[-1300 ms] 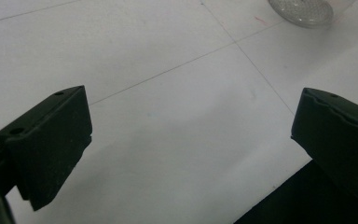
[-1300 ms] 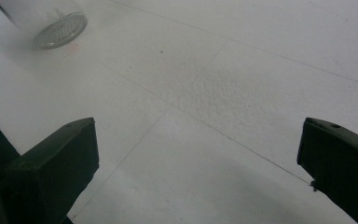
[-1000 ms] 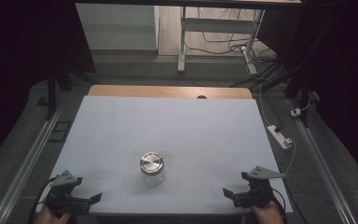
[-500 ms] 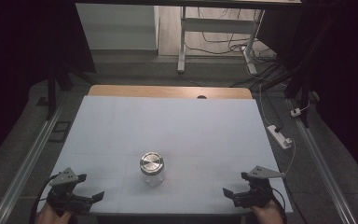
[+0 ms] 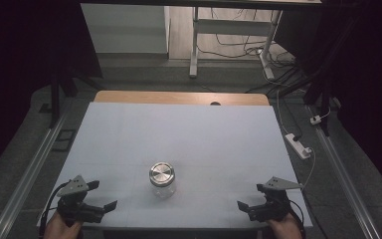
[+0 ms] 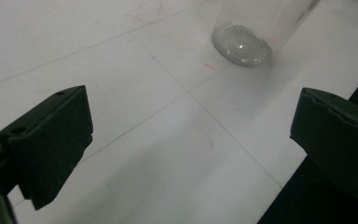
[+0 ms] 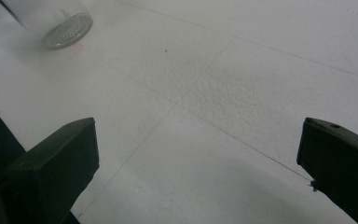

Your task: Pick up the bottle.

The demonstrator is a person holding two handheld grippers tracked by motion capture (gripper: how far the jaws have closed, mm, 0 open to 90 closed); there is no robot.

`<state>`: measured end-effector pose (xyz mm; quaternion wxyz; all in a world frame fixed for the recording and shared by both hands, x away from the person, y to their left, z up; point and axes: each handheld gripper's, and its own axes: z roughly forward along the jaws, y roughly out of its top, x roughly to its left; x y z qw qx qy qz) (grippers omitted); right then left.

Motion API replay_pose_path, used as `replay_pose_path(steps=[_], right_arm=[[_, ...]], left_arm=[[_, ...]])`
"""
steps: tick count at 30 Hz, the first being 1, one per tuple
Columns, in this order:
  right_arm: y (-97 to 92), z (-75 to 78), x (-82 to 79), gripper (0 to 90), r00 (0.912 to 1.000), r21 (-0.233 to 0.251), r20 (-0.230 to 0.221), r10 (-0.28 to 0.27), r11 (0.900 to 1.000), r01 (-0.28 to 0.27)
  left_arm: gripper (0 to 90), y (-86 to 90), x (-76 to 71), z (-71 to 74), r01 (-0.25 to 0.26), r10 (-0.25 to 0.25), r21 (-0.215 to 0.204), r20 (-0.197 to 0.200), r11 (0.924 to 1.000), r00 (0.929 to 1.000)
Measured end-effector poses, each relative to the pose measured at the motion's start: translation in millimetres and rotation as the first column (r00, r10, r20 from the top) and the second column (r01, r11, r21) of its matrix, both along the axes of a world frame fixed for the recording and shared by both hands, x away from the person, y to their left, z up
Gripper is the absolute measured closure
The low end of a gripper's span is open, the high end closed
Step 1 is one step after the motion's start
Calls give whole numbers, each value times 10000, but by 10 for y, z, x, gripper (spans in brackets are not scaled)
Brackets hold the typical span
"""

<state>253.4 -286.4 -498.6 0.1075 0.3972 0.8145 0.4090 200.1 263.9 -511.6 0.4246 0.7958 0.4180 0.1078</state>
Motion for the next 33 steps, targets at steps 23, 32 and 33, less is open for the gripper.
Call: replay_pose_path(steps=[23, 32, 33], right_arm=[[6, -2, 8, 0, 9999, -18, -103, 94, 10000, -94], [9, -5, 10, 0, 9999, -35, -100, 131, 9999, -131], [9, -5, 11, 0, 9999, -32, -110, 124, 9999, -125]], left_arm=[[0, -304, 267, 47, 997, -1004, -310, -222, 9945, 9947], [0, -475, 365, 48, 1581, -1584, -124, -263, 9873, 9870], [0, -496, 378, 48, 1691, -1693, -106, -269, 9855, 9852]])
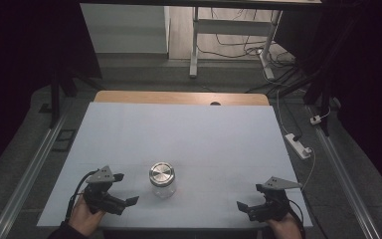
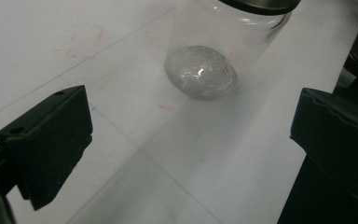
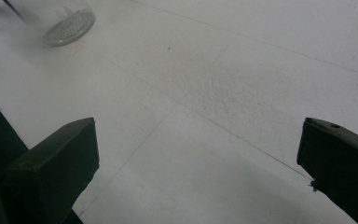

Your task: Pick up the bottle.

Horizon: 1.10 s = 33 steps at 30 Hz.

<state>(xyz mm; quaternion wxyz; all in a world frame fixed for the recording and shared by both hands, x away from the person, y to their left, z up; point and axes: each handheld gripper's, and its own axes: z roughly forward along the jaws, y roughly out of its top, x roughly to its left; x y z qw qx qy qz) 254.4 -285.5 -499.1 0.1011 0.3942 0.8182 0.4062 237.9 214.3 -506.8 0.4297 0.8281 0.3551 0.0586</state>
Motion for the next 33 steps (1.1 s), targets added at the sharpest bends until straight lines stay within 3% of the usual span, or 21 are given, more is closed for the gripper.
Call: replay_pose_path(steps=[7, 17, 33], right_arm=[[-1, -2, 3, 0, 10000, 11, -11, 31, 10000, -31], [0, -3, 5, 0, 10000, -6, -27, 43, 10000, -43], [2, -3, 7, 0, 9999, -31, -86, 90, 10000, -91]], left_arm=[[0, -149, 100, 1, 401, -410, 364, 237, 9985, 9989], [0, -315, 260, -18, 900, -917, 404, 422, 9951, 9949], [0, -666, 477, -115, 1906, -1945, 670, 571, 9794, 9792]])
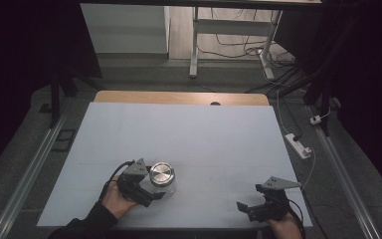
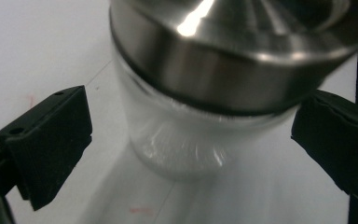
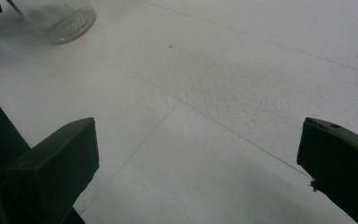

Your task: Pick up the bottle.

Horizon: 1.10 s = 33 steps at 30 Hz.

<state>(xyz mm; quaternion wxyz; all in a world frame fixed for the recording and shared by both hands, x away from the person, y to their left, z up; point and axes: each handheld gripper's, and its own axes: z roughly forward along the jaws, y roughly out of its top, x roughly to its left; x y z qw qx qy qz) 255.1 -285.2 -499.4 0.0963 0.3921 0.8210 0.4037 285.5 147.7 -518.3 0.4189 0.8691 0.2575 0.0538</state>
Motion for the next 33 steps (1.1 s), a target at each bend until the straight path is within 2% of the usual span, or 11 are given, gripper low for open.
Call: replay_pose_path(steps=[9, 14, 17, 24, 33], right_arm=[[2, -1, 2, 0, 10000, -24, 6, 48, 10000, -48], [3, -2, 1, 0, 10000, -24, 10, 57, 10000, -57], [7, -2, 1, 0, 10000, -67, 18, 69, 10000, -69], [8, -3, 2, 0, 10000, -85, 13, 69, 9999, -69], [13, -2, -2, 0, 9999, -109, 31, 96, 9999, -96]], left_arm=[[6, -84, 58, 18, 127, -126, -51, 185, 9999, 9997], [82, -104, 52, 22, 221, -224, 79, 345, 9997, 9992], [133, -100, 50, 19, 340, -340, 20, 332, 9994, 9989], [141, -96, 43, 4, 390, -387, -47, 537, 9992, 9978], [153, -111, 15, 32, 229, -243, 195, 743, 9995, 9969]])
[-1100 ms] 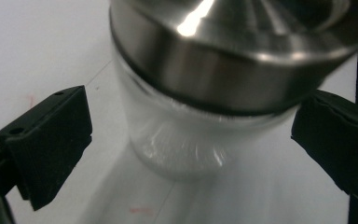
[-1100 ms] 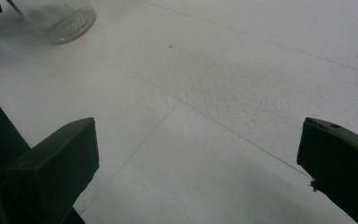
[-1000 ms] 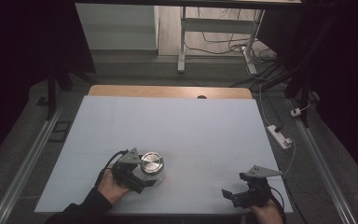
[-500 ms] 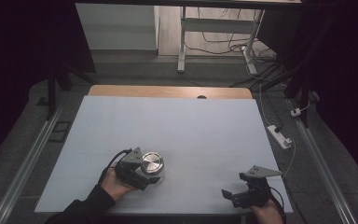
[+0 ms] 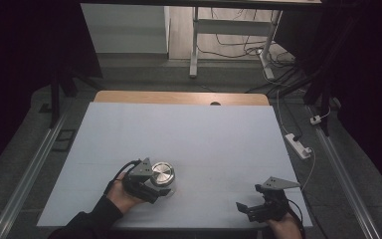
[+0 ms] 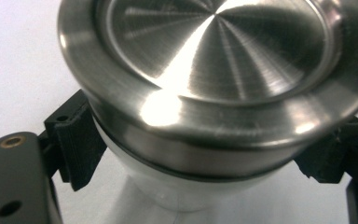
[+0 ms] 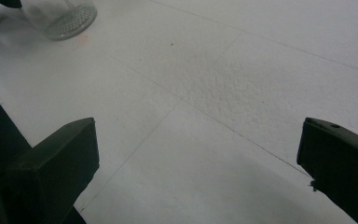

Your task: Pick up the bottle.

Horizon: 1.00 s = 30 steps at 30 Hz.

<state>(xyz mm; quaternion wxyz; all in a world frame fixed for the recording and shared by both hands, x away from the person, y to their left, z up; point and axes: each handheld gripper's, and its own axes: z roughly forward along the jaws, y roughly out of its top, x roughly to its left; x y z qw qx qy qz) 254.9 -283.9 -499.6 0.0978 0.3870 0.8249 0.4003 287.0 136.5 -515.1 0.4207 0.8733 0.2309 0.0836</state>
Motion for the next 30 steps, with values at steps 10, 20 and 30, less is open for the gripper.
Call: replay_pose_path(steps=[10, 20, 30], right_arm=[[0, 0, 0, 0, 10000, 3, 7, 11, 10000, -11], [-3, -1, 3, 0, 10000, 12, -7, -34, 10000, 34], [-6, -1, 4, 0, 10000, 27, -14, -53, 10000, 54]], left_arm=[[155, 21, 14, 65, -302, 302, -105, 15, 9995, 9995], [156, 1, 67, 244, -226, 231, -177, 285, 9996, 9993], [156, -63, 147, 365, -50, 60, -218, 429, 9998, 9991]])
